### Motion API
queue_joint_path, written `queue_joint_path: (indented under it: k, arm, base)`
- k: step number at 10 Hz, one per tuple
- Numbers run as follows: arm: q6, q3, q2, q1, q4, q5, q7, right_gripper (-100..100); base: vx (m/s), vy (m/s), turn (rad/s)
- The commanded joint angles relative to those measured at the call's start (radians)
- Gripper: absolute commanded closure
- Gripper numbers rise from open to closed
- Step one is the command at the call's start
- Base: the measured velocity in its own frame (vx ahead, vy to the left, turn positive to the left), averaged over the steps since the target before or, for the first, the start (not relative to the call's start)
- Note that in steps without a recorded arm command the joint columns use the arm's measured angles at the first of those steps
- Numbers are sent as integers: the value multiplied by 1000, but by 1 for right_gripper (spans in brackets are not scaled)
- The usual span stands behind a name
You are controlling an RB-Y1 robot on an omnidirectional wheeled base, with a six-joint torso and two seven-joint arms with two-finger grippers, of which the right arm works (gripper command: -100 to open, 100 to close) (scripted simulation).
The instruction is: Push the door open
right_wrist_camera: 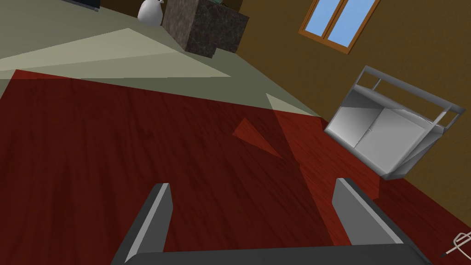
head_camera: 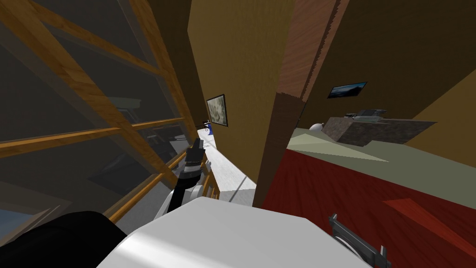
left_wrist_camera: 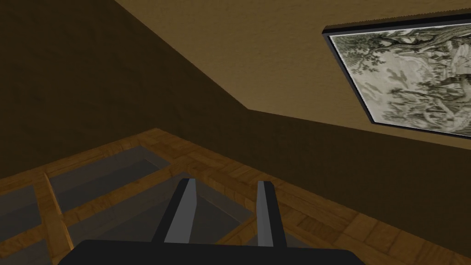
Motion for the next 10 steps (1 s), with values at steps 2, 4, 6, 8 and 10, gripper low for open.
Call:
queue_joint_path:
  k: [2,4,6,8,10]
  arm:
    - [0,0,0,0,0,0,0,-100]
    - [-1,-1,0,-1,0,1,-1,-100]
    - [-1,-1,0,-1,0,1,-1,-100]
    - [-1,-1,0,-1,0,1,-1,-100]
    - [-1,-1,0,-2,1,2,-2,-100]
  base:
    - [3,10,-12]
    - [3,11,-13]
    - [3,12,-12]
    - [2,11,-10]
    - [2,10,-8]
